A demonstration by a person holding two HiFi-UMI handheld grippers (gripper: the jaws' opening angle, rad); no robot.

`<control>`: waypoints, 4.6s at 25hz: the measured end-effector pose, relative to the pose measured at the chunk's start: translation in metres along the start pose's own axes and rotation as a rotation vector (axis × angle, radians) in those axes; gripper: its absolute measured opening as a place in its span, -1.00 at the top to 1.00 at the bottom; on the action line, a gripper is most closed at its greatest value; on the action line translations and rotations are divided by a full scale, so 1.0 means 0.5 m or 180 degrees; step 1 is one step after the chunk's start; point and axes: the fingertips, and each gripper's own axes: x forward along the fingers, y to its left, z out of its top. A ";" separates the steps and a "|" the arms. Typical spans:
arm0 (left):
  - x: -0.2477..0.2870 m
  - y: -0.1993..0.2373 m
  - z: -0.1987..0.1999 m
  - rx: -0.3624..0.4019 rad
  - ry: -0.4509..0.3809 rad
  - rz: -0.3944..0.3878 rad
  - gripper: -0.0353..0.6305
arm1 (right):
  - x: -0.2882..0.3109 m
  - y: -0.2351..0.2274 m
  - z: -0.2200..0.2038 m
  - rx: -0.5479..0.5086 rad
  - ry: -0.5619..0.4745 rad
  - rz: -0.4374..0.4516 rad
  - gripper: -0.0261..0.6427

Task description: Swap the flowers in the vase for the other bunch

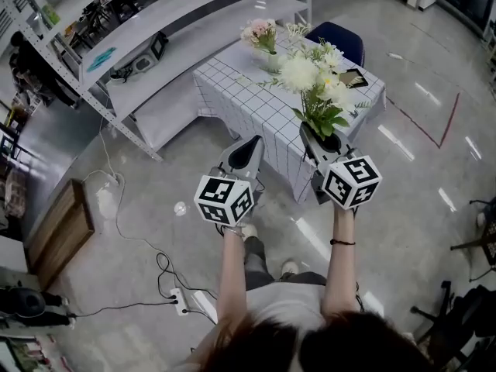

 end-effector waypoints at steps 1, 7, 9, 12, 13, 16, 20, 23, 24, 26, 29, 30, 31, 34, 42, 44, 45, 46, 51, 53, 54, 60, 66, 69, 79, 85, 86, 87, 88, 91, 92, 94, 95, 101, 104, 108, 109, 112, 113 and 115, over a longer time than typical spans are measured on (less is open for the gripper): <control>0.008 0.009 0.005 0.0015 -0.0007 -0.0027 0.86 | 0.008 -0.007 -0.003 -0.0006 0.0004 -0.0028 0.77; 0.077 0.077 0.024 0.0022 -0.0020 -0.0208 0.86 | 0.075 -0.055 -0.003 -0.0090 0.0039 -0.0283 0.77; 0.102 0.100 0.033 0.0068 -0.0007 -0.0295 0.86 | 0.101 -0.065 -0.004 -0.0076 0.0018 -0.0347 0.77; 0.134 0.134 0.042 0.0048 -0.0017 -0.0421 0.86 | 0.141 -0.079 -0.008 -0.0071 0.0028 -0.0452 0.77; 0.143 0.145 0.040 0.0035 -0.0001 -0.0454 0.86 | 0.153 -0.083 -0.011 -0.0065 0.0034 -0.0487 0.77; 0.165 0.180 0.029 0.0009 0.0064 -0.0552 0.86 | 0.189 -0.092 -0.019 -0.0021 0.0036 -0.0578 0.77; 0.188 0.225 0.029 -0.0008 0.0101 -0.0648 0.86 | 0.231 -0.106 -0.033 0.0015 0.0057 -0.0706 0.77; 0.205 0.260 0.028 -0.0042 0.0104 -0.0697 0.86 | 0.261 -0.110 -0.041 0.0039 0.0051 -0.0764 0.77; 0.210 0.270 0.027 -0.0049 0.0112 -0.0717 0.86 | 0.270 -0.111 -0.043 0.0043 0.0051 -0.0780 0.77; 0.220 0.286 0.022 -0.0058 0.0131 -0.0767 0.86 | 0.285 -0.114 -0.050 0.0046 0.0057 -0.0830 0.77; 0.237 0.304 0.018 -0.0052 0.0151 -0.0865 0.86 | 0.300 -0.123 -0.058 0.0060 0.0042 -0.0928 0.77; 0.242 0.309 0.018 -0.0044 0.0157 -0.0898 0.86 | 0.305 -0.127 -0.060 0.0067 0.0032 -0.0962 0.77; 0.246 0.314 0.017 -0.0035 0.0163 -0.0930 0.86 | 0.309 -0.130 -0.061 0.0070 0.0021 -0.0996 0.77; 0.258 0.331 0.017 -0.0017 0.0166 -0.1019 0.86 | 0.321 -0.137 -0.063 0.0063 -0.0017 -0.1090 0.77; 0.274 0.351 0.010 0.0072 0.0141 -0.1209 0.86 | 0.346 -0.140 -0.073 0.0058 -0.0080 -0.1222 0.77; 0.278 0.355 0.010 0.0059 0.0118 -0.1240 0.86 | 0.349 -0.144 -0.075 0.0066 -0.0088 -0.1248 0.77; 0.280 0.357 0.011 0.0040 0.0099 -0.1251 0.86 | 0.351 -0.147 -0.076 0.0071 -0.0087 -0.1258 0.77; 0.282 0.359 0.011 0.0016 0.0082 -0.1259 0.86 | 0.352 -0.150 -0.076 0.0076 -0.0087 -0.1268 0.77; 0.301 0.369 0.003 -0.0010 0.0115 -0.1302 0.86 | 0.372 -0.178 -0.068 0.0096 -0.0100 -0.1288 0.77; 0.315 0.378 0.006 0.0002 0.0119 -0.1296 0.86 | 0.385 -0.192 -0.065 0.0105 -0.0102 -0.1281 0.77; 0.322 0.382 0.008 0.0002 0.0123 -0.1287 0.86 | 0.391 -0.198 -0.065 0.0108 -0.0098 -0.1273 0.77; 0.367 0.398 0.041 -0.0050 -0.0157 -0.1184 0.86 | 0.422 -0.235 -0.051 0.0049 -0.0053 -0.1203 0.77; 0.427 0.388 0.039 -0.0020 -0.0082 -0.1193 0.86 | 0.445 -0.289 -0.031 0.0018 0.0006 -0.1156 0.77; 0.448 0.382 0.043 -0.0093 -0.0094 -0.1187 0.86 | 0.448 -0.311 -0.016 0.0032 0.0004 -0.1129 0.77; 0.502 0.386 0.015 -0.0204 -0.0012 -0.1082 0.86 | 0.448 -0.381 -0.021 0.0072 0.0064 -0.1121 0.77; 0.548 0.401 0.001 -0.0307 0.0029 -0.1161 0.86 | 0.444 -0.433 -0.019 0.0115 0.0033 -0.1250 0.77; 0.555 0.402 -0.005 -0.0318 0.0043 -0.1199 0.86 | 0.446 -0.442 -0.020 0.0138 0.0017 -0.1277 0.77; 0.564 0.405 -0.012 -0.0316 0.0073 -0.1228 0.86 | 0.450 -0.450 -0.022 0.0164 0.0006 -0.1309 0.77; 0.573 0.410 -0.019 -0.0300 0.0114 -0.1252 0.86 | 0.454 -0.458 -0.026 0.0191 0.0001 -0.1348 0.77; 0.601 0.434 -0.038 -0.0305 0.0187 -0.1286 0.86 | 0.470 -0.478 -0.042 0.0249 0.0045 -0.1458 0.77; 0.608 0.445 -0.040 -0.0346 0.0171 -0.1286 0.86 | 0.476 -0.482 -0.046 0.0256 0.0063 -0.1489 0.77; 0.625 0.463 -0.044 -0.0418 0.0123 -0.1284 0.86 | 0.488 -0.491 -0.047 0.0262 0.0069 -0.1547 0.77; 0.633 0.471 -0.048 -0.0434 0.0114 -0.1278 0.86 | 0.492 -0.495 -0.049 0.0271 0.0068 -0.1576 0.77; 0.665 0.500 -0.085 -0.0512 0.0099 -0.1218 0.86 | 0.503 -0.514 -0.071 0.0340 0.0083 -0.1763 0.77; 0.683 0.511 -0.102 -0.0542 0.0120 -0.1205 0.86 | 0.505 -0.524 -0.076 0.0348 0.0063 -0.1844 0.77; 0.703 0.528 -0.123 -0.0551 0.0140 -0.1166 0.86 | 0.508 -0.536 -0.079 0.0339 0.0048 -0.1962 0.77; 0.709 0.532 -0.129 -0.0545 0.0160 -0.1173 0.86 | 0.510 -0.539 -0.078 0.0333 0.0040 -0.1989 0.77; 0.722 0.540 -0.141 -0.0556 0.0213 -0.1215 0.86 | 0.518 -0.542 -0.082 0.0329 0.0022 -0.2047 0.77; 0.726 0.542 -0.144 -0.0557 0.0223 -0.1221 0.86 | 0.520 -0.543 -0.086 0.0330 0.0029 -0.2056 0.77; 0.733 0.545 -0.149 -0.0539 0.0250 -0.1212 0.86 | 0.523 -0.548 -0.095 0.0333 0.0074 -0.2065 0.77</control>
